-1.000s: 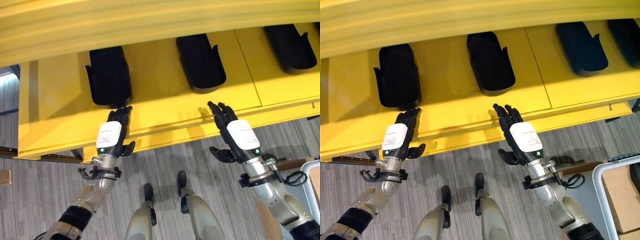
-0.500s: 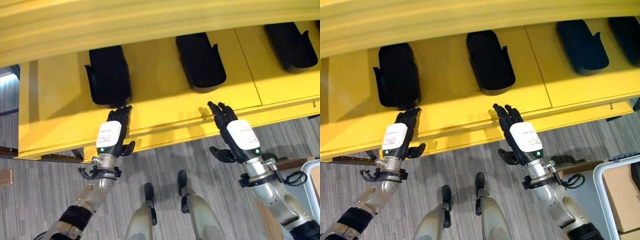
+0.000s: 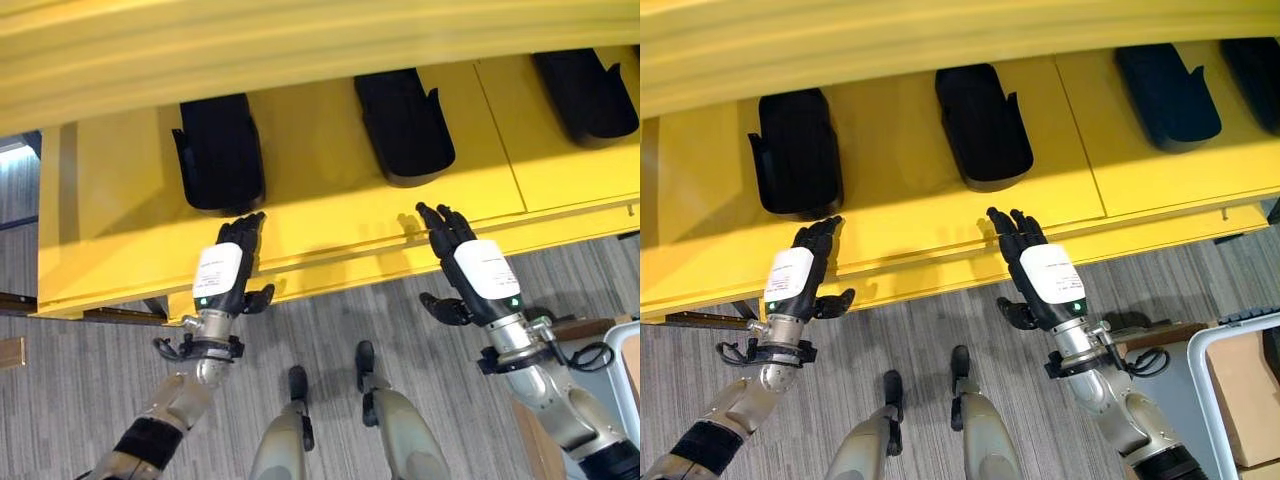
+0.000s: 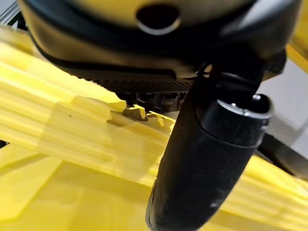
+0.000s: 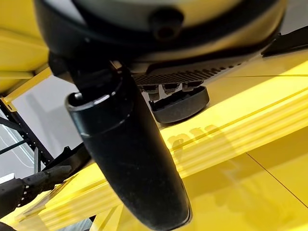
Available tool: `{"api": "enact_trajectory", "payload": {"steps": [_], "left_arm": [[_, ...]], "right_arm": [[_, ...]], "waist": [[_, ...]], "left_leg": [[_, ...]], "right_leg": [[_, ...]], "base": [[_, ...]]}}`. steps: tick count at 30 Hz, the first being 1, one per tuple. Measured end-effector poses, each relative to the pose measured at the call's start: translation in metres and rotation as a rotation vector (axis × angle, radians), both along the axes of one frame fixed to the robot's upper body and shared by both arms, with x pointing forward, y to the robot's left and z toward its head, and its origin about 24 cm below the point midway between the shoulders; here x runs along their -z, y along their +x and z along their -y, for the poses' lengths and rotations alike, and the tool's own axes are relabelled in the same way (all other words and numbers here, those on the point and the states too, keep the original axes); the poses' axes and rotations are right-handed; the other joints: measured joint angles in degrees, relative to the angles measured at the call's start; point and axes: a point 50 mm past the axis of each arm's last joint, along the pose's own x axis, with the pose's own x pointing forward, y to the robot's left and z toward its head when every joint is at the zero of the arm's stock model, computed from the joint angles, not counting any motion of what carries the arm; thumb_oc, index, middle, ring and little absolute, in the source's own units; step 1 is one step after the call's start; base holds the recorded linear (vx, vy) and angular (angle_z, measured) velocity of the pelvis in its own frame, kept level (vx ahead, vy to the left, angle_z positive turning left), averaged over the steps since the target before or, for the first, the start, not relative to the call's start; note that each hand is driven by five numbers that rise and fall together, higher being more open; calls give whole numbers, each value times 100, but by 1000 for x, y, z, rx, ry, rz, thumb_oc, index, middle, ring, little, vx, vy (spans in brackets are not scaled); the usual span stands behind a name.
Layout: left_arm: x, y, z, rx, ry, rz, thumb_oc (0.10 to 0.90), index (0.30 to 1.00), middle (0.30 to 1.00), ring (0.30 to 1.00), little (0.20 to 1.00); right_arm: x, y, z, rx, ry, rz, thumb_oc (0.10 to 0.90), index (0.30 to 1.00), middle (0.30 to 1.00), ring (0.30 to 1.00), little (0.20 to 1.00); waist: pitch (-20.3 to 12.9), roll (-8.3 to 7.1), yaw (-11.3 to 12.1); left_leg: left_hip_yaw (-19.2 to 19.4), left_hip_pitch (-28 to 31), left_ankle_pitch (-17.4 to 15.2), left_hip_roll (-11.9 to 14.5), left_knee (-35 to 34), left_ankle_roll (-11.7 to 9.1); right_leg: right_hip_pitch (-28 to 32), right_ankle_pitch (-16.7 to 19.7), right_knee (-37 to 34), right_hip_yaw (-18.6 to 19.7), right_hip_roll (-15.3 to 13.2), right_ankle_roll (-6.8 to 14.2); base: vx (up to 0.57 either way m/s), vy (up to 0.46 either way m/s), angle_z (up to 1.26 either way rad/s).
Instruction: Move parts from the plastic box to the shelf.
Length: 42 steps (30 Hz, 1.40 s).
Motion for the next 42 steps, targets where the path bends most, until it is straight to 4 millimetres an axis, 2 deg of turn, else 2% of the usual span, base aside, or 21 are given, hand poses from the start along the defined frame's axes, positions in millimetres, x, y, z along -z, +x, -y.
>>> {"api": "enact_trajectory", "payload": {"steps": [5,11,14,18,21,23,27,31,38,42], "left_arm": [[4,-15,9,84,-126,-77,900,1000,1000,1000,1000],[3,-20,16,149,-233,-127,900,1000,1000,1000,1000],[9,-24,15,149,-273,-171,900,1000,1000,1000,1000],[17,-35,15,147,-328,-222,900,1000,1000,1000,1000],[22,-41,17,121,-446,-240,900,1000,1000,1000,1000],[22,-41,19,76,-603,-210,900,1000,1000,1000,1000],[20,-42,17,68,-613,-197,900,1000,1000,1000,1000],[18,-41,14,56,-613,-183,900,1000,1000,1000,1000],[17,-41,15,64,-551,-179,900,1000,1000,1000,1000],[18,-40,15,62,-513,-182,900,1000,1000,1000,1000]], "right_arm": [[-1,1,-1,-1,3,1,900,1000,1000,1000,1000],[2,1,-2,3,44,-26,900,1000,1000,1000,1000],[6,-1,-5,13,76,-45,900,1000,1000,1000,1000],[8,-2,5,67,168,-79,900,1000,1000,1000,1000],[11,-4,7,78,190,-102,900,1000,1000,1000,1000],[15,-6,7,79,225,-139,900,1000,1000,1000,1000],[18,-6,4,82,267,-158,900,1000,1000,1000,1000],[20,-6,3,78,276,-180,900,1000,1000,1000,1000],[22,-7,2,70,268,-205,900,1000,1000,1000,1000],[31,-14,4,82,273,-248,900,1000,1000,1000,1000]], "waist": [[3,8,76],[2,33,85],[-9,89,55],[-61,217,58],[-310,356,46],[-665,412,40],[-902,392,47],[-1094,292,16],[-1210,183,-65],[-1278,86,-113]], "left_leg": [[-75,187,-1,-11,-30,2],[-130,300,-11,-48,-40,27],[-136,526,-44,-68,-112,76],[-136,706,-34,-116,-222,130],[-115,964,-22,-127,-402,141],[-92,1100,39,-128,-582,114],[58,1287,68,-129,-745,131],[202,1417,59,-168,-824,159],[308,1500,24,-303,-833,285],[329,1496,44,-376,-833,341]], "right_leg": [[212,-47,-14,-63,-16,10],[349,-75,8,-135,-70,35],[551,-112,-8,-142,-91,48],[688,-117,-35,-152,-137,61],[926,-92,-198,-140,-127,69],[1067,-40,-436,-120,-97,125],[1230,74,-676,15,-59,144],[1280,112,-749,168,-55,193],[1300,133,-706,312,-173,296],[1285,150,-707,327,-245,373]], "base": [[7,13,7],[30,31,7],[36,36,2],[70,59,2],[80,69,-3],[64,80,-8],[50,63,-20],[38,80,-19],[33,99,-7],[-42,65,0]]}}
